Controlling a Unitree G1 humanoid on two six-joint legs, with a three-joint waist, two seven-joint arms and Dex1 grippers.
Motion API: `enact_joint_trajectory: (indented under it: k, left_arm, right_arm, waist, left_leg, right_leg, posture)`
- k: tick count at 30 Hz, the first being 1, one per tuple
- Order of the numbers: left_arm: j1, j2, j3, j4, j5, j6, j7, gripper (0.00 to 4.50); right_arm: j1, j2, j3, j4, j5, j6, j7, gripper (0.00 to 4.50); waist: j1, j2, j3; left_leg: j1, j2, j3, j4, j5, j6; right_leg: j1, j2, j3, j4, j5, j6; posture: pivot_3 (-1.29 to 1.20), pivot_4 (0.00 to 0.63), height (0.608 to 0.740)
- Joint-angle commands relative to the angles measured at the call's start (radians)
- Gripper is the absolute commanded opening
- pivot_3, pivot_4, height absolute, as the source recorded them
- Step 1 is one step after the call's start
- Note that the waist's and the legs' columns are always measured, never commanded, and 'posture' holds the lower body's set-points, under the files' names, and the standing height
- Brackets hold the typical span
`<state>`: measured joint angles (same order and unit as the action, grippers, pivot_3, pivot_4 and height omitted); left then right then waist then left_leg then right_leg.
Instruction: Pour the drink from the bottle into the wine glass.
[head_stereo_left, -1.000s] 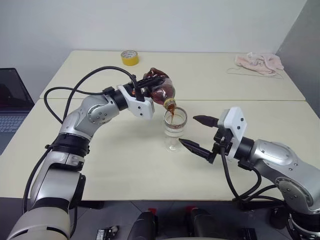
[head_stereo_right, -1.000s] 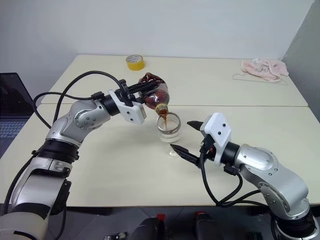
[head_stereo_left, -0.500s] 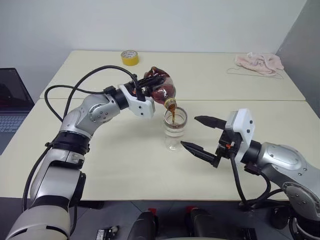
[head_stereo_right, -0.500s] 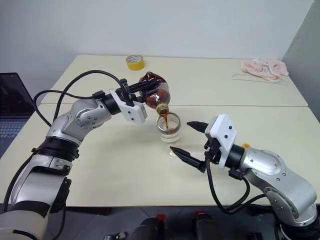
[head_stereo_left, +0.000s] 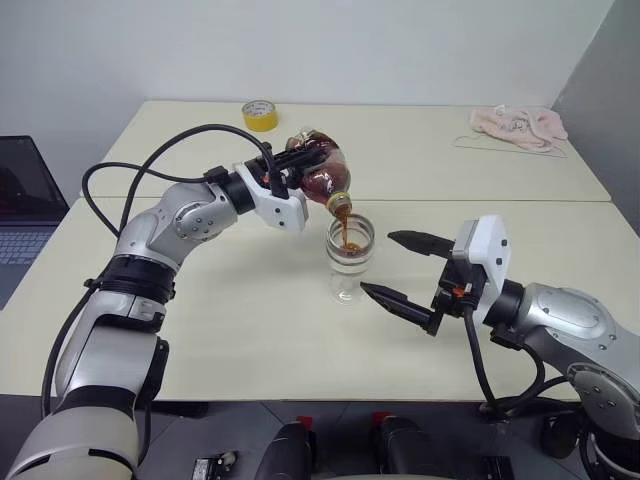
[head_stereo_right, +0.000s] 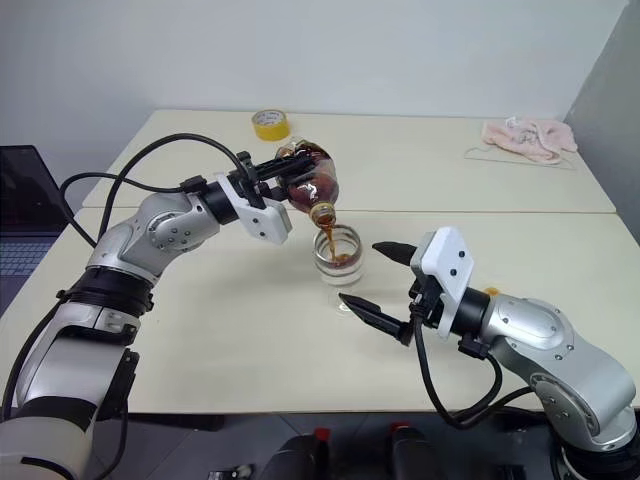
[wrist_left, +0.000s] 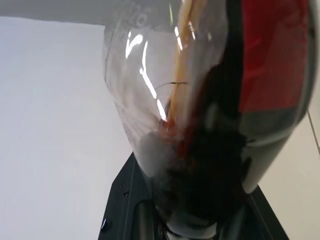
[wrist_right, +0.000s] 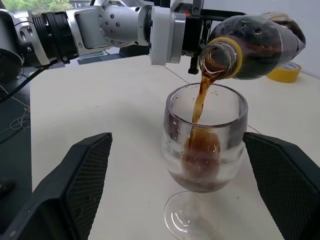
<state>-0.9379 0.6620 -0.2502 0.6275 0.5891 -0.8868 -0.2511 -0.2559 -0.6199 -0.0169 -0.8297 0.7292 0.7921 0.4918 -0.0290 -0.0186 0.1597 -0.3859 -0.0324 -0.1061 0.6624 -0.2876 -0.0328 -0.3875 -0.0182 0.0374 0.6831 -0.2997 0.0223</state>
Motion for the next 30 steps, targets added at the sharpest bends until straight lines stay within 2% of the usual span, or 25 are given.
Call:
enact_joint_trajectory:
  k: [1, 9, 20, 30]
  left_arm:
    - [-0.041, 0.016, 0.014, -0.017, -0.008, -0.013, 0.029, 0.75]
    - [-0.035, 0.01, 0.01, -0.016, -0.016, -0.015, 0.024, 0.75]
    - [0.03, -0.007, 0.02, -0.066, -0.111, 0.053, -0.071, 0.75]
    - [0.101, -0.035, 0.041, -0.144, -0.233, 0.19, -0.163, 0.75]
  right_arm:
    - [-0.015, -0.002, -0.016, -0.03, 0.019, -0.011, -0.008, 4.5]
    - [-0.024, 0.004, -0.008, -0.029, 0.021, -0.008, -0.019, 4.5]
    - [-0.032, 0.013, 0.0, -0.026, 0.022, -0.005, -0.025, 4.5]
    - [-0.031, 0.018, 0.002, -0.028, 0.027, -0.005, -0.027, 4.5]
  waist:
    - [0.0, 0.0, 0.0]
    - [0.0, 0.0, 0.0]
    - [0.0, 0.0, 0.0]
    - [-0.001, 0.0, 0.0]
  left_leg:
    - [0.0, 0.0, 0.0, 0.0, 0.0, 0.0]
    - [0.0, 0.0, 0.0, 0.0, 0.0, 0.0]
    - [0.0, 0.0, 0.0, 0.0, 0.0, 0.0]
    - [0.0, 0.0, 0.0, 0.001, 0.0, 0.0]
  right_leg:
    - [0.0, 0.0, 0.0, 0.0, 0.0, 0.0]
    - [0.0, 0.0, 0.0, 0.0, 0.0, 0.0]
    - [0.0, 0.0, 0.0, 0.0, 0.0, 0.0]
    - [0.0, 0.0, 0.0, 0.001, 0.0, 0.0]
  posture:
    - [0.0, 0.15, 0.74]
    - [0.0, 0.15, 0.74]
    - [0.0, 0.15, 0.74]
    - [0.0, 0.15, 0.74]
